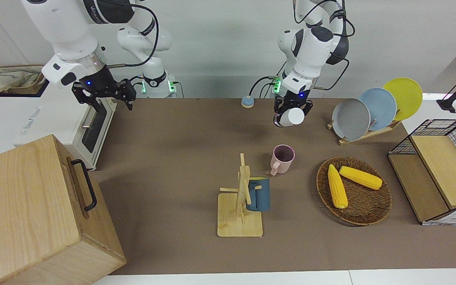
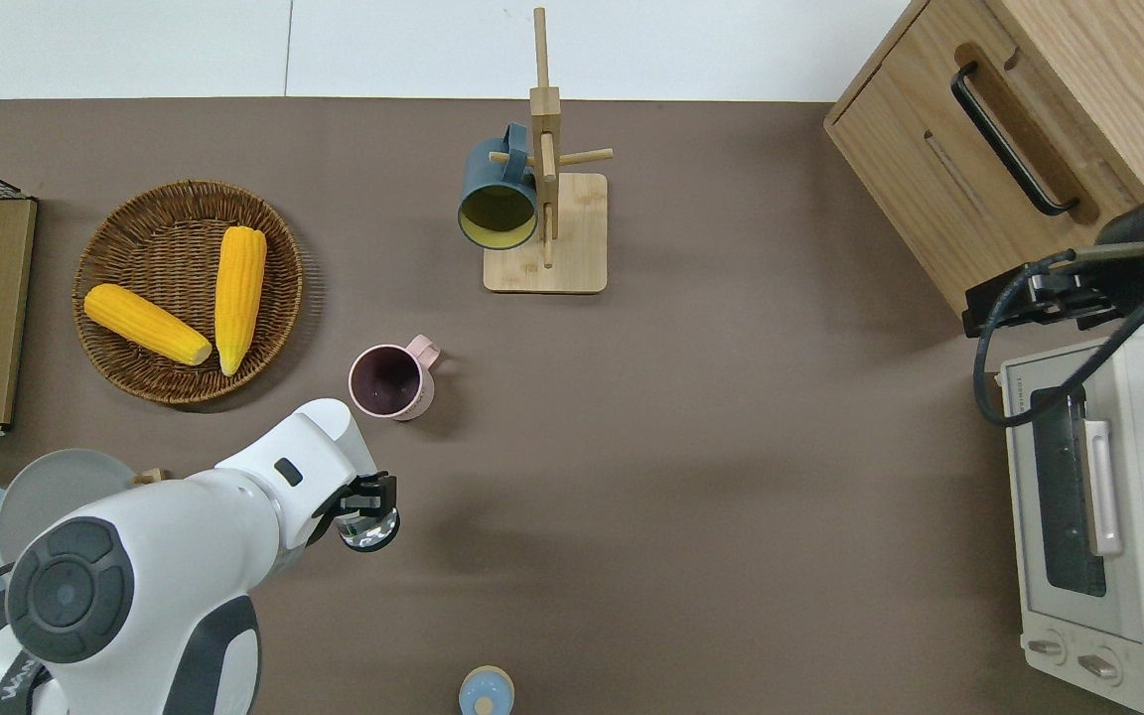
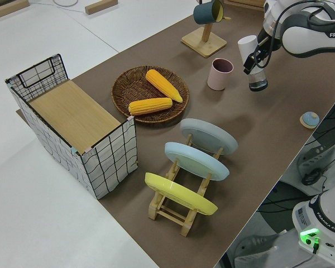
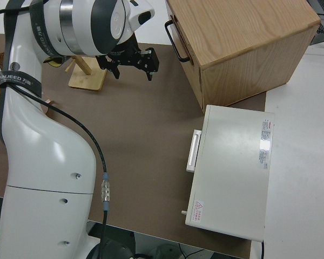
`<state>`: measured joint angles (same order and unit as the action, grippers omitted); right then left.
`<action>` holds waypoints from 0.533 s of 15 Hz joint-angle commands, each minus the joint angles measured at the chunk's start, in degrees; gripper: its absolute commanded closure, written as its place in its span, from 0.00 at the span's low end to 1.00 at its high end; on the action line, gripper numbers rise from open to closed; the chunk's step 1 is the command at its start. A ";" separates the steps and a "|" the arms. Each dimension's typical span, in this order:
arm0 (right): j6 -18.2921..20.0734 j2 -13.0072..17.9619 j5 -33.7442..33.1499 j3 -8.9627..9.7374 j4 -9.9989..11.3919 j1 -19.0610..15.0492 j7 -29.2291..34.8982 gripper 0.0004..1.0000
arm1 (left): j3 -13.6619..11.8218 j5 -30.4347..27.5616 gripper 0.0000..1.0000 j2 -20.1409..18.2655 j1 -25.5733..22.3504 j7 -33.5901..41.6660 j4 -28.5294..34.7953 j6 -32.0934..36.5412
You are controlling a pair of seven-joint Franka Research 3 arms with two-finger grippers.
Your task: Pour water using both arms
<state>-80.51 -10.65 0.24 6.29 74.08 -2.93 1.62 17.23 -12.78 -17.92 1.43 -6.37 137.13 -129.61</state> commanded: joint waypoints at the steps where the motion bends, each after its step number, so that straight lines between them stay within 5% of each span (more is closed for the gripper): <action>1: -0.18 1.95 0.11 1.27 1.42 -0.94 -1.18 0.01 | -0.71 -0.23 1.00 1.30 1.03 -1.10 -1.43 -0.21; 8: -0.18 2.04 0.29 1.53 1.42 -1.03 -1.18 0.01 | -0.79 1.35 1.00 5.33 0.41 -1.18 -7.57 6.89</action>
<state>-80.51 -9.74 0.24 7.25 74.07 -2.91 1.62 17.15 -12.71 -15.42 1.43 -6.53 135.72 -128.11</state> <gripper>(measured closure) 0.004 0.366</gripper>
